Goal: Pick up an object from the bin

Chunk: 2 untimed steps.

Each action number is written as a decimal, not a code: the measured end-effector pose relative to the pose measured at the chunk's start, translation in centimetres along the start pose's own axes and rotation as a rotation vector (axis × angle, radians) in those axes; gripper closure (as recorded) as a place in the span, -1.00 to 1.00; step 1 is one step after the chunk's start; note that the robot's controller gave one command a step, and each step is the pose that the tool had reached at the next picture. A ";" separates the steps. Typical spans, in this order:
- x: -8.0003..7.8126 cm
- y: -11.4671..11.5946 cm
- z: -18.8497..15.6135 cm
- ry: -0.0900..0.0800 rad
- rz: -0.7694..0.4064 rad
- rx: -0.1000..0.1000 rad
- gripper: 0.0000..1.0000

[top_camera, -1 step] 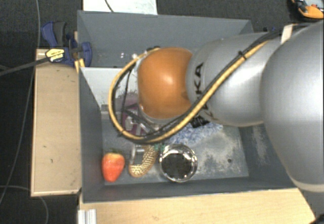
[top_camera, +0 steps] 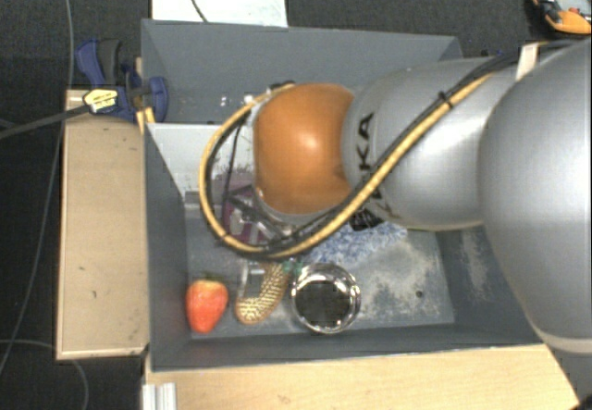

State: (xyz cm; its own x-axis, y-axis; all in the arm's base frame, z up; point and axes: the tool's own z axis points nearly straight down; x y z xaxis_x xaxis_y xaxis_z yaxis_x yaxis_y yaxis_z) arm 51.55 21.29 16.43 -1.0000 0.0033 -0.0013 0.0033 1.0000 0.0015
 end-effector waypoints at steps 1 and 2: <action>3.7 -2.4 7.6 0.009 -0.246 0.002 -1.00; 2.8 0.7 6.0 -0.004 -0.141 -0.001 1.00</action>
Offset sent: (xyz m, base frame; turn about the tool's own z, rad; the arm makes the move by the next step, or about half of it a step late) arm -0.0286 0.0077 -0.0602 -0.1441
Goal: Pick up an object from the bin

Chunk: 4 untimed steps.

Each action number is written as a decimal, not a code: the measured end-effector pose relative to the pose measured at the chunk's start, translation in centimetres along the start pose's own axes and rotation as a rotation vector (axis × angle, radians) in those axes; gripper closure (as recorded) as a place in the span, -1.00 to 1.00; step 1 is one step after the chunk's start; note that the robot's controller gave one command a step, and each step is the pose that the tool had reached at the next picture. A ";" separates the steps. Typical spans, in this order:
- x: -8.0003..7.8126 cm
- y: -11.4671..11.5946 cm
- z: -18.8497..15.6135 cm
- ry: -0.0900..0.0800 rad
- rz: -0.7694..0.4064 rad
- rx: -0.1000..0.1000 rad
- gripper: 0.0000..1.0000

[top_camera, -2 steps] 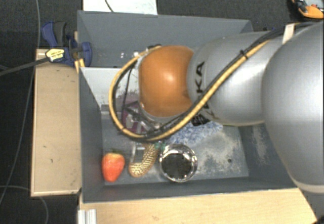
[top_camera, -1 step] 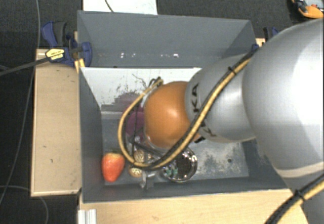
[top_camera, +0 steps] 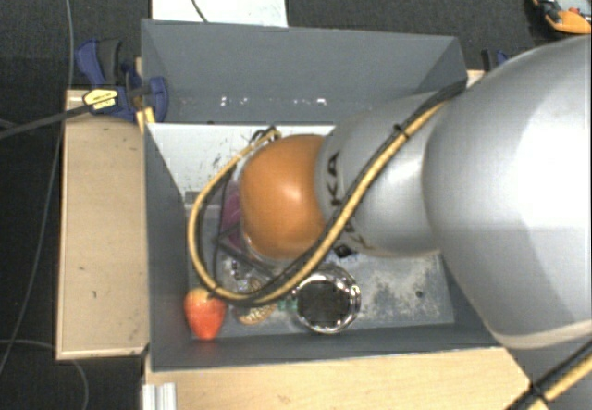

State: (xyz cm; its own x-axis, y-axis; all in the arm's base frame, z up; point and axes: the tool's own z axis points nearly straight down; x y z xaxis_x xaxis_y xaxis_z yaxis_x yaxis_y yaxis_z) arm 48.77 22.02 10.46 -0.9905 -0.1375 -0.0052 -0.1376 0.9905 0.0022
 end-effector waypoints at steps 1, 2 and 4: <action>0.0 0.0 0.0 0.000 0.003 0.000 1.00; -0.2 -3.4 2.4 -0.005 0.016 -0.003 1.00; 0.2 -4.2 2.6 -0.008 0.009 -0.008 -1.00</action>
Offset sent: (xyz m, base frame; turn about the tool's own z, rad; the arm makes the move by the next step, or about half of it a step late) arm 0.0053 -0.0341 -0.0260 0.0133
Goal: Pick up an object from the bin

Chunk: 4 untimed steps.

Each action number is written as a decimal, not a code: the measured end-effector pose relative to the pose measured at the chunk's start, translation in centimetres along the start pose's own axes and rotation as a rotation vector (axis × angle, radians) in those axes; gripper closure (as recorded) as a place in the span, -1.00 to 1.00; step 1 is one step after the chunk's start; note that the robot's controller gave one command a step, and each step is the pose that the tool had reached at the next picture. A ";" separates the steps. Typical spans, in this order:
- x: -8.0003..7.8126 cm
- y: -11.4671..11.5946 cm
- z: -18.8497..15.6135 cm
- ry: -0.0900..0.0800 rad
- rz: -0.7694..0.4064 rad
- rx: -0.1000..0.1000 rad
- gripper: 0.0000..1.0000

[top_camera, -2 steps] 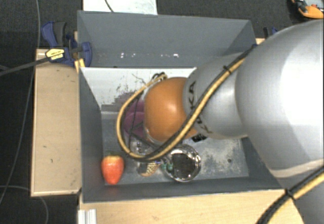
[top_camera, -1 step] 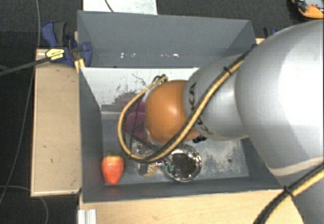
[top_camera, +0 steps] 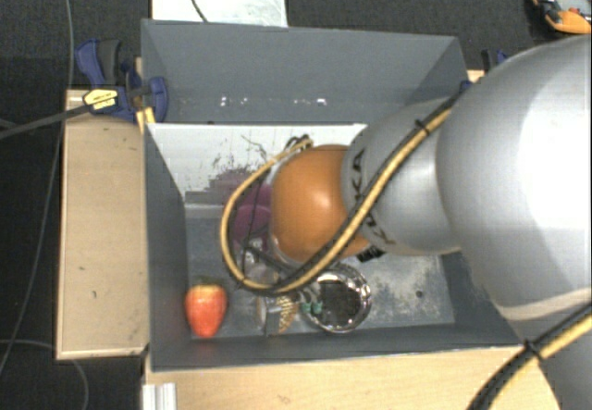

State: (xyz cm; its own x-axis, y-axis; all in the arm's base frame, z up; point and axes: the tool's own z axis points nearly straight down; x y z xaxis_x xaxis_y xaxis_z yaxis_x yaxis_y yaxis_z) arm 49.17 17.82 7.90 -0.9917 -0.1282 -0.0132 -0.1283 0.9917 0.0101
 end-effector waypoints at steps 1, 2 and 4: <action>0.0 0.0 0.0 0.000 0.003 0.000 -1.00; -0.2 -1.9 -2.3 0.011 -0.005 -0.002 -1.00; -3.8 -8.6 -7.9 0.016 -0.034 -0.003 -1.00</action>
Offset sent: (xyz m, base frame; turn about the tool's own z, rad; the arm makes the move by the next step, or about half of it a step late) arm 0.0220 -0.0573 0.0682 0.0146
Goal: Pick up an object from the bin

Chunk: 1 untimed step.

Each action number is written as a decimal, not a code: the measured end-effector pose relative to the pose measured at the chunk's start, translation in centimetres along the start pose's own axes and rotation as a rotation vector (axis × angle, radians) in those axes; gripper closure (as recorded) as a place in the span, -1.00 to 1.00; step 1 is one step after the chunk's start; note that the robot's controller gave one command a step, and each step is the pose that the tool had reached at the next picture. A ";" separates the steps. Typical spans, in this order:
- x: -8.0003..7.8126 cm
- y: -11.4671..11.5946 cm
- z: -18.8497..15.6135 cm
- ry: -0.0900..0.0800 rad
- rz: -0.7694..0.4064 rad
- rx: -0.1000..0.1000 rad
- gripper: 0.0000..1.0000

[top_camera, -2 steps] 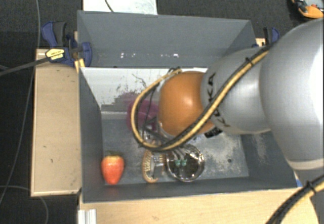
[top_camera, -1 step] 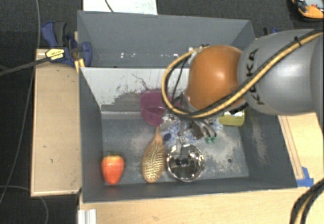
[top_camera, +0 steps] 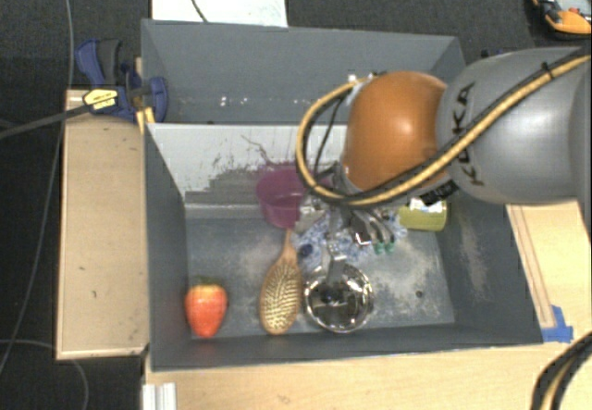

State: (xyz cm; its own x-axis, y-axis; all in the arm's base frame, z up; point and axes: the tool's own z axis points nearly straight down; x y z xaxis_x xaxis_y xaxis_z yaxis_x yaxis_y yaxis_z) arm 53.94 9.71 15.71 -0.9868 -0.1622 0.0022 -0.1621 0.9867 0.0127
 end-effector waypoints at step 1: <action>4.6 2.0 8.7 -0.003 -0.225 -0.004 -1.00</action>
Offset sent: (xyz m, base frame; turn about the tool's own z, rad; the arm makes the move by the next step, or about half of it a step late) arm -0.0146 -0.0448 -0.0534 -0.0101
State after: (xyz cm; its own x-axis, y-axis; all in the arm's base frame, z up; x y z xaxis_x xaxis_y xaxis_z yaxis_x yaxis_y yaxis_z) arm 49.00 11.03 7.05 -0.9256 -0.3786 -0.0038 -0.3786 0.9254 0.0166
